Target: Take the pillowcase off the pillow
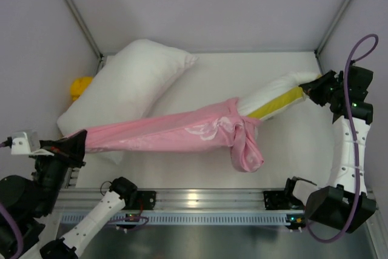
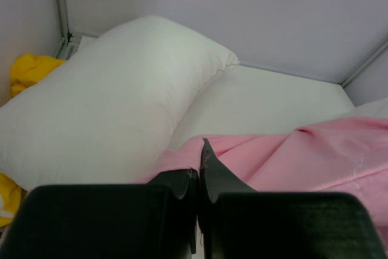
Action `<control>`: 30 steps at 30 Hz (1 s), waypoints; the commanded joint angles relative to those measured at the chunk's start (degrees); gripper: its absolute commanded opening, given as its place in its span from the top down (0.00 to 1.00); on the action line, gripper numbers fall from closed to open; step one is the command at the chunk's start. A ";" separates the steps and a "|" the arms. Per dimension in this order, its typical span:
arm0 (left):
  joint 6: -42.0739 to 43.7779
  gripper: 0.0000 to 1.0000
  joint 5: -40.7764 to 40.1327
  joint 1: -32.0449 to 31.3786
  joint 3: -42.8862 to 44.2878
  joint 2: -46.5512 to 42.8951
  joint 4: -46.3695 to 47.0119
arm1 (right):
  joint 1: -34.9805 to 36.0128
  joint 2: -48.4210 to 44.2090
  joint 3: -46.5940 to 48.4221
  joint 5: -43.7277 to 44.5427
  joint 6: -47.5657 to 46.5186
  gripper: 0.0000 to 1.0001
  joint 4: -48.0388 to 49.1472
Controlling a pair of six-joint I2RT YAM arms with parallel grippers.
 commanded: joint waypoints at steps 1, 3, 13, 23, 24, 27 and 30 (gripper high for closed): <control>3.04 1.00 -12.28 -1.76 8.11 -1.66 0.01 | -3.39 0.80 1.95 10.20 -2.75 1.00 12.53; 2.95 1.00 -15.27 -2.82 9.80 -2.01 -2.18 | -3.57 0.89 1.86 10.19 -2.66 1.00 12.88; 0.66 1.00 -19.05 -7.05 10.07 -3.33 -4.39 | -5.49 1.24 2.57 10.11 -3.10 1.00 12.97; 1.90 1.00 -22.58 -7.66 18.77 -2.01 -8.08 | -9.19 1.42 2.48 5.80 -1.43 1.00 14.20; 1.72 1.00 -22.57 -7.66 18.68 -2.27 -8.69 | -9.19 1.42 2.31 5.45 -1.34 1.00 14.29; 0.41 1.00 -22.31 -7.75 17.37 -2.72 -8.88 | -9.19 0.81 1.95 5.45 -1.69 1.00 14.38; -1.52 1.00 -18.81 -8.28 13.60 -1.84 -8.18 | -8.93 -0.33 0.73 2.65 -1.34 1.00 14.81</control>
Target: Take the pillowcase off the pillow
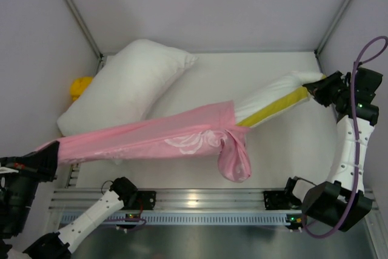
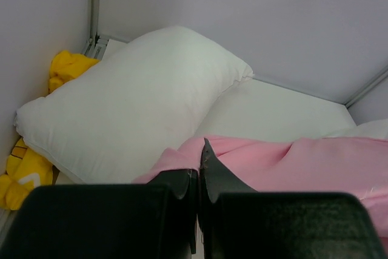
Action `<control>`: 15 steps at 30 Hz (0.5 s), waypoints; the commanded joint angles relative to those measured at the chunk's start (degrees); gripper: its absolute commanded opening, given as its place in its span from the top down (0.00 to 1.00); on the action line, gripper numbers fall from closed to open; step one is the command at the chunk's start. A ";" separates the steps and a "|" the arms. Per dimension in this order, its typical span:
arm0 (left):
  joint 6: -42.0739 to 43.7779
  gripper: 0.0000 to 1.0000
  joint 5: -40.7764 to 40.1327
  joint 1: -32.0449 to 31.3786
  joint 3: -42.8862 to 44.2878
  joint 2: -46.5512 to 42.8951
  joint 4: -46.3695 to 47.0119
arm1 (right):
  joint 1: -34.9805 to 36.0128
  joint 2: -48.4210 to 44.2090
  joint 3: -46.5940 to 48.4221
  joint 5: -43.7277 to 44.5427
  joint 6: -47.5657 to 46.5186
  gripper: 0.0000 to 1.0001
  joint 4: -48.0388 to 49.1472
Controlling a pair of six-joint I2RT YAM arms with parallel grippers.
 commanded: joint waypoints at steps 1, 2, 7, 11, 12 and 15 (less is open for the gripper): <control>-0.33 1.00 -4.44 -0.23 -4.52 -0.05 4.63 | -3.14 -1.69 -0.41 8.85 -1.69 1.00 16.06; -0.42 1.00 0.53 -0.15 -7.17 0.48 5.94 | -2.61 -2.04 -0.86 7.45 -1.17 1.00 16.42; -1.74 1.00 23.57 -0.15 -24.31 10.99 21.20 | 4.59 -3.19 -3.66 7.43 -1.34 1.00 16.60; -3.84 0.63 41.95 -0.15 -32.06 25.07 32.83 | 14.25 -3.98 -6.13 10.14 -2.47 1.00 16.60; -4.72 0.52 43.98 -0.15 -32.59 27.45 34.51 | 18.27 -4.76 -6.74 11.20 -2.83 1.00 16.42; -6.39 0.33 45.85 -0.32 -32.33 33.26 39.26 | 24.61 -6.87 -9.12 14.19 -3.97 1.00 15.63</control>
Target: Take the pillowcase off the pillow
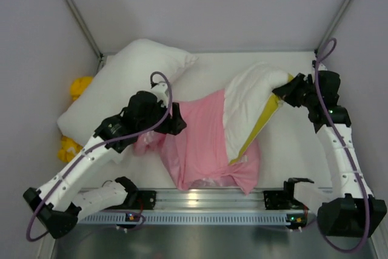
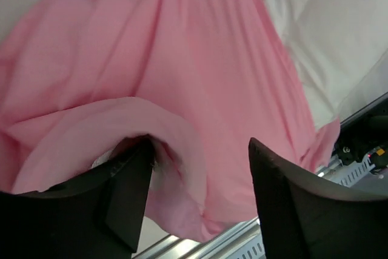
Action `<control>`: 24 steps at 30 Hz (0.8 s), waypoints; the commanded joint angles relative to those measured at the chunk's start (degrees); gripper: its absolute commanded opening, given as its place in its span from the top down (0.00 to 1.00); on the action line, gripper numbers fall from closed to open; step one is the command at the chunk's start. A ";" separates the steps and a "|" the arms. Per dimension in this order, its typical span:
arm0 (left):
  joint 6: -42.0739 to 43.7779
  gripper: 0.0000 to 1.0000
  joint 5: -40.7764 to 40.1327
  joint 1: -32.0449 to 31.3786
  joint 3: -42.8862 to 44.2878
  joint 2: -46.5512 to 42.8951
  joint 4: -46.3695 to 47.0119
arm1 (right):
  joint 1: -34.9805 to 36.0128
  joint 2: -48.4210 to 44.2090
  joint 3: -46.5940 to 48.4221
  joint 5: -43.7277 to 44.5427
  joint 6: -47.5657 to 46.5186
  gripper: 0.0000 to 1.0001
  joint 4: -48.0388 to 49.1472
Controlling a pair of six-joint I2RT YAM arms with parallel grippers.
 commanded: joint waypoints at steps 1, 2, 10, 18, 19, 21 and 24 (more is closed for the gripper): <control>-2.79 0.30 9.00 -0.21 0.39 0.81 12.31 | 6.69 -4.10 -1.77 5.52 -2.72 1.00 4.55; -3.31 0.29 9.08 -0.21 0.48 0.73 13.20 | 8.96 -4.81 -2.22 6.05 -3.25 1.00 4.37; -7.71 0.22 13.92 -0.56 -1.71 0.73 15.84 | 11.18 -9.03 -2.93 11.06 -7.91 1.00 0.86; -1.92 0.01 -2.48 -6.27 7.76 10.47 9.61 | 11.18 -15.18 -6.44 12.37 -7.56 1.00 0.15; -1.91 0.01 -5.56 -7.15 8.29 10.66 8.47 | 11.18 -15.53 -6.27 14.04 -8.00 1.00 -0.11; -2.79 0.01 -15.11 -7.51 7.43 8.83 8.46 | 11.18 -15.45 -5.65 15.71 -8.35 1.00 -1.69; -1.05 0.01 -22.36 -8.12 6.54 7.23 9.78 | 11.18 -15.10 -5.73 15.55 -8.09 1.00 -1.96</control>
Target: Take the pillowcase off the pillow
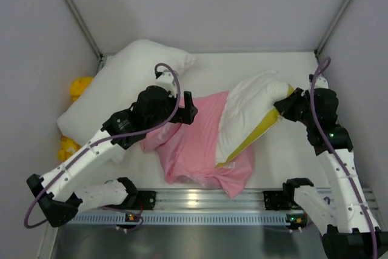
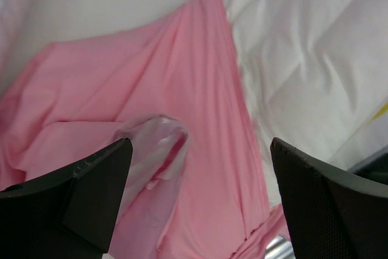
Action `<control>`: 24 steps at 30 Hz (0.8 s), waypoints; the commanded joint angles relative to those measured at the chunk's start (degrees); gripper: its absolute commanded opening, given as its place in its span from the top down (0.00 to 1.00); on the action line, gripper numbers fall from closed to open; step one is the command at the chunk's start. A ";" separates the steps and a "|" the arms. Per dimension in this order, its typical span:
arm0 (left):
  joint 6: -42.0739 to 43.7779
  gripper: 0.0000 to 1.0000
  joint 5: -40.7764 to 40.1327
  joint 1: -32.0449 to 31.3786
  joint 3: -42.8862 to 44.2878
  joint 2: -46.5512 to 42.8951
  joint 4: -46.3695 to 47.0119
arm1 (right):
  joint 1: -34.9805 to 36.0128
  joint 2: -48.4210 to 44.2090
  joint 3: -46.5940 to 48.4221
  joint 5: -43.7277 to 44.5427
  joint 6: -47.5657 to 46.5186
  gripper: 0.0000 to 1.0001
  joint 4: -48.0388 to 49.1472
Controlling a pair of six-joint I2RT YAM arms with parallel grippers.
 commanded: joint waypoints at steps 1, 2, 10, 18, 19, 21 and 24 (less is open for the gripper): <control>3.40 0.01 -14.58 -0.47 2.25 -2.61 0.82 | 0.30 -0.58 1.28 3.96 -1.58 1.00 2.85; 6.45 0.01 -14.49 -0.48 3.39 -1.56 0.73 | 0.38 -0.23 1.10 3.00 -1.49 1.00 2.94; 17.72 0.06 -4.75 -0.39 21.47 21.63 3.89 | 0.47 1.44 -1.01 -5.60 0.45 1.00 5.31; 20.99 0.33 -4.12 -0.30 36.88 46.86 0.73 | 0.56 1.53 0.39 -5.53 -1.40 1.00 2.68; 20.99 0.34 -4.12 -0.21 37.15 48.01 0.82 | 0.65 1.18 0.48 -5.44 -1.40 1.00 2.41; 20.90 0.35 -4.30 -0.21 37.94 51.18 0.91 | 0.65 0.91 0.49 -5.18 -1.40 1.00 2.06; 21.16 0.34 -5.17 -0.21 38.65 54.17 0.91 | 0.65 0.39 0.40 -5.09 -1.40 1.00 1.71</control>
